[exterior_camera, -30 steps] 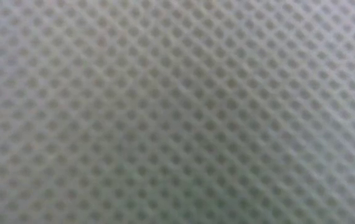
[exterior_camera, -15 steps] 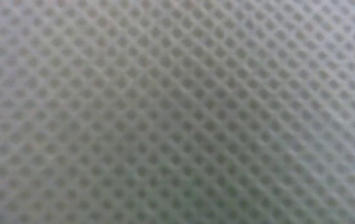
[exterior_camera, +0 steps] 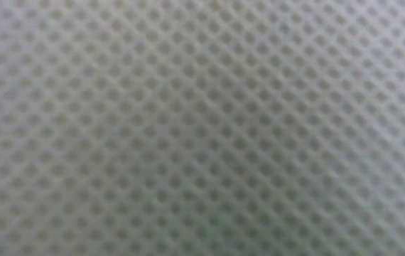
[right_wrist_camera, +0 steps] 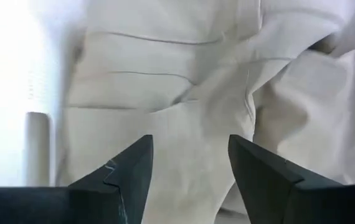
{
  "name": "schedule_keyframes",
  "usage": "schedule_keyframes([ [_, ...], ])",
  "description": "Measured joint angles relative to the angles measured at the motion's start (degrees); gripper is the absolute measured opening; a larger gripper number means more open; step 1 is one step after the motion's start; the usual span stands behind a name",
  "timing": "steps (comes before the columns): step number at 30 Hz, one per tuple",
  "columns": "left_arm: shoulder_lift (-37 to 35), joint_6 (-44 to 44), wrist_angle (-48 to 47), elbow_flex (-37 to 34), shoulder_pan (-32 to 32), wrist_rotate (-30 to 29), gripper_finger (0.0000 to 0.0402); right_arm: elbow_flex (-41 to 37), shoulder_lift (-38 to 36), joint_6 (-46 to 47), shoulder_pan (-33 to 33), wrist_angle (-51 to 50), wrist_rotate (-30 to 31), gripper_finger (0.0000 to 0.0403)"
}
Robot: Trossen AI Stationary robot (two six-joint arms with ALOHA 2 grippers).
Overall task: Sort clothes
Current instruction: Put the brown short pants into the white bin, then put the white short into the laundry organizer
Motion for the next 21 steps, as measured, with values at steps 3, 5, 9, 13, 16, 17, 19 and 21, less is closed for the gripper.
schedule_keyframes([
  [3,0.00,-0.69,-1.28,0.00,0.00,0.04,0.0185,0.04,-2.93,0.05,0.01,-0.07,-0.02,0.0206],
  [5,0.00,-1.14,-2.27,0.00,0.00,0.42,0.0185,0.07,-5.36,0.28,0.01,-0.64,-0.04,0.0207],
  [9,0.00,-2.43,-4.47,0.00,0.00,4.08,0.0185,0.07,-10.55,-0.29,0.37,-2.88,-0.06,0.0204],
  [13,0.00,-5.88,-7.54,0.00,0.00,7.48,0.0185,0.16,-16.50,-3.50,1.96,-7.21,-0.22,0.0197],
  [16,0.00,-9.33,-10.52,0.00,-0.02,9.39,0.0185,0.12,-20.25,-3.57,4.25,-10.62,-0.28,0.0192],
  [17,0.00,-10.31,-11.26,0.00,-0.02,9.94,0.0185,0.03,-21.31,-3.20,5.45,-11.60,-0.29,0.0191],
  [19,0.00,-11.56,-12.43,0.00,-0.01,11.26,0.0185,-0.02,-23.02,-1.62,8.03,-12.90,-0.41,0.0188],
  [21,0.00,-11.69,-12.49,-0.18,0.00,12.10,0.0185,-0.02,-24.30,0.87,11.48,-13.44,-0.40,0.0187],
])
